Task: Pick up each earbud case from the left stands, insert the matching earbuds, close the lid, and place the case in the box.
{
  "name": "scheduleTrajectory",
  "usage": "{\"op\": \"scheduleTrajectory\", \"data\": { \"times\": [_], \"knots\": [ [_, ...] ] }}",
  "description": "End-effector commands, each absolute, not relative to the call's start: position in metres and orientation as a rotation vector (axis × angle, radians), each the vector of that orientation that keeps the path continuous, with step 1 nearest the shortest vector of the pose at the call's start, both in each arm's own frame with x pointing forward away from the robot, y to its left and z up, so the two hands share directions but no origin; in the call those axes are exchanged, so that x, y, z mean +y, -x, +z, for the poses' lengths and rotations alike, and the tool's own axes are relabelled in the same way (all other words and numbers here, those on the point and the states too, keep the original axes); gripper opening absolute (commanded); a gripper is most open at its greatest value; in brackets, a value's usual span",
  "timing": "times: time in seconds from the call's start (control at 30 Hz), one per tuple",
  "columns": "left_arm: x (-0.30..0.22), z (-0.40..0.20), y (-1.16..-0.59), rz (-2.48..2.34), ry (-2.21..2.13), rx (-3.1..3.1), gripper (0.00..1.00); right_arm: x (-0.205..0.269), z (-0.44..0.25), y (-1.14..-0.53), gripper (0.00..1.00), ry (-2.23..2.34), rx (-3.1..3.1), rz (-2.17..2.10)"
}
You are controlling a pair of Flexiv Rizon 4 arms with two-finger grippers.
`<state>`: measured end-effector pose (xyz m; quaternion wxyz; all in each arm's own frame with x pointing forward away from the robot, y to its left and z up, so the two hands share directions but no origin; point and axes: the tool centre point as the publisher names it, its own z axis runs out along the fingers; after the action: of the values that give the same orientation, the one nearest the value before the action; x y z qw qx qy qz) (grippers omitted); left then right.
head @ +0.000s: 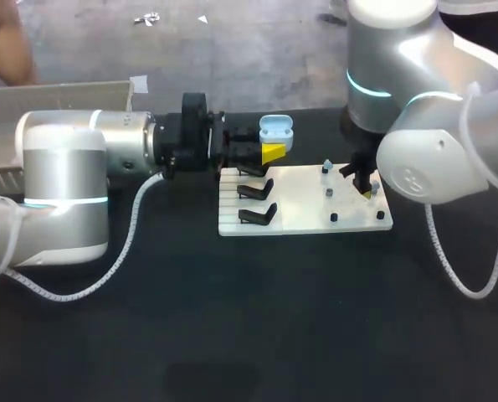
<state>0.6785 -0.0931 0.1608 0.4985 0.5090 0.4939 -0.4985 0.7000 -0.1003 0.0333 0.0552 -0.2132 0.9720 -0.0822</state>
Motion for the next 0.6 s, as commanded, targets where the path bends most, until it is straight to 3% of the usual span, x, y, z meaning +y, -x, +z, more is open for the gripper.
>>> {"op": "scheduleTrajectory", "data": {
  "times": [0.03,0.6],
  "knots": [
    [-0.0932,0.1599,-0.6780,-1.203,-1.228,1.190,0.00,-0.0987,0.0328,-0.7042,0.45,0.639,2.954,-0.256],
    [-0.0932,0.1599,-0.6780,-1.203,-1.228,1.190,0.00,-0.0977,0.0325,-0.7074,0.38,0.602,2.954,-0.247]
  ]
}}
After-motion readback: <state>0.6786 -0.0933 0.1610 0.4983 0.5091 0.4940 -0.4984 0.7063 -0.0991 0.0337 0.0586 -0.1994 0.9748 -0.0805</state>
